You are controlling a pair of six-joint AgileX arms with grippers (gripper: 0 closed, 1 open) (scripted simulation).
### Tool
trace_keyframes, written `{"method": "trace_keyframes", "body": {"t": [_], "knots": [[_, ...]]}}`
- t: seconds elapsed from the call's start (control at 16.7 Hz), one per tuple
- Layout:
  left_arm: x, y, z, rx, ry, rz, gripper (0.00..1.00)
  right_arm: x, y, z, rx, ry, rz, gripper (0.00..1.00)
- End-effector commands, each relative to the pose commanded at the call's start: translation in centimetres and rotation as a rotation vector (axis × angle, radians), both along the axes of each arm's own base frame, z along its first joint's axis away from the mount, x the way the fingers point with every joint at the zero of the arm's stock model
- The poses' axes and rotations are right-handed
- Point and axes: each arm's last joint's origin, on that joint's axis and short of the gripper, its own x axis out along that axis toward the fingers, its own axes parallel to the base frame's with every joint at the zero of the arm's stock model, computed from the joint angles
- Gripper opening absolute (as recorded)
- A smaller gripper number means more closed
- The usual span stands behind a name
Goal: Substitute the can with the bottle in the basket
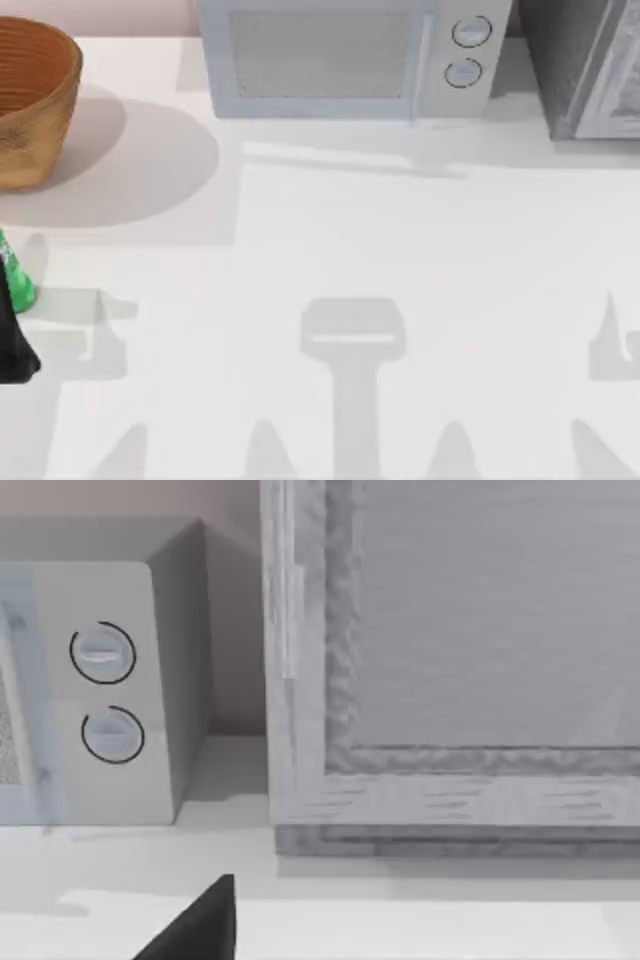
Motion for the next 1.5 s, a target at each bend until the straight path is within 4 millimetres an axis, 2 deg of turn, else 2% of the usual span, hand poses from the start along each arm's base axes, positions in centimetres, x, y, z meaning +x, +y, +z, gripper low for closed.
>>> {"method": "trace_keyframes", "body": {"t": [0.24,0.36,0.54,0.78,0.96,1.2,1.32,1.5], "knots": [[0.0,0.1,0.3,0.001,0.023,0.008,1.0,0.0,0.0,0.0,0.0,0.0,0.0,1.0],[0.2,0.2,1.2,0.005,0.076,0.023,1.0,0.0,0.0,0.0,0.0,0.0,0.0,1.0],[0.9,0.6,4.0,0.015,0.185,0.042,1.0,0.0,0.0,0.0,0.0,0.0,0.0,1.0],[3.5,1.2,9.6,0.028,0.356,0.049,1.0,0.0,0.0,0.0,0.0,0.0,0.0,1.0],[7.3,2.1,14.2,0.032,0.496,0.04,1.0,0.0,0.0,0.0,0.0,0.0,0.0,1.0],[14.8,3.9,18.6,0.022,0.692,0.013,1.0,0.0,0.0,0.0,0.0,0.0,0.0,1.0],[19.2,5.2,19.5,0.009,0.791,-0.007,1.0,0.0,0.0,0.0,0.0,0.0,0.0,1.0],[25.8,7.4,18.8,-0.019,0.936,-0.041,1.0,0.0,0.0,0.0,0.0,0.0,0.0,1.0]]}}
